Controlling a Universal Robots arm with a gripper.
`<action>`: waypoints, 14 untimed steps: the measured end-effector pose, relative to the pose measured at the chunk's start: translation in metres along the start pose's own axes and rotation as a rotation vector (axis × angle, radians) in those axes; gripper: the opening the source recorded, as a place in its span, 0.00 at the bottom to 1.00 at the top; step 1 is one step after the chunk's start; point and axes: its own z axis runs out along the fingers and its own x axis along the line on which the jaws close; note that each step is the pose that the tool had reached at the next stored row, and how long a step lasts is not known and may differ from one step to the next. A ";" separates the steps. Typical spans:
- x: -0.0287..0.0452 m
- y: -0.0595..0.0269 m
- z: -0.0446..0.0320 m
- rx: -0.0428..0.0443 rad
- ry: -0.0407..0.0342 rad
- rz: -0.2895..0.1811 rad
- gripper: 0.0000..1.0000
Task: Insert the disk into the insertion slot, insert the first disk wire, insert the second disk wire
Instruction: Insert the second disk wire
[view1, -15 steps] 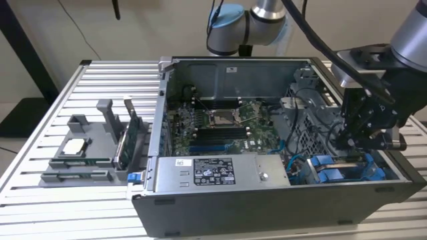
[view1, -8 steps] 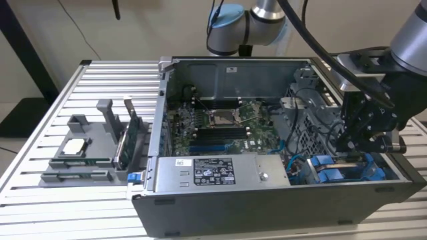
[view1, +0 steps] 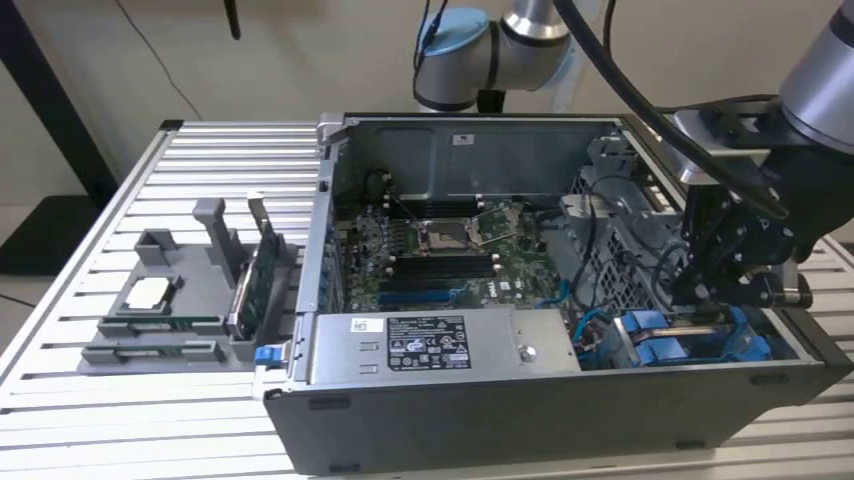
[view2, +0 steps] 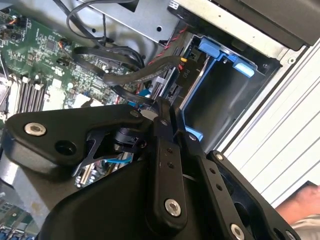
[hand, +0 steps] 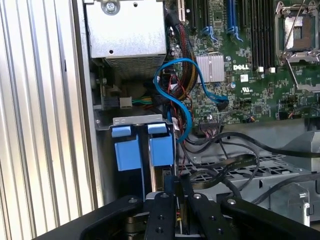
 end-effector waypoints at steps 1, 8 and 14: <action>0.0002 0.0000 0.0003 0.0000 0.0001 0.000 0.16; 0.0016 -0.0035 0.0063 0.0002 0.0010 0.001 0.16; 0.0010 -0.0126 0.0098 0.0008 0.0068 0.000 0.16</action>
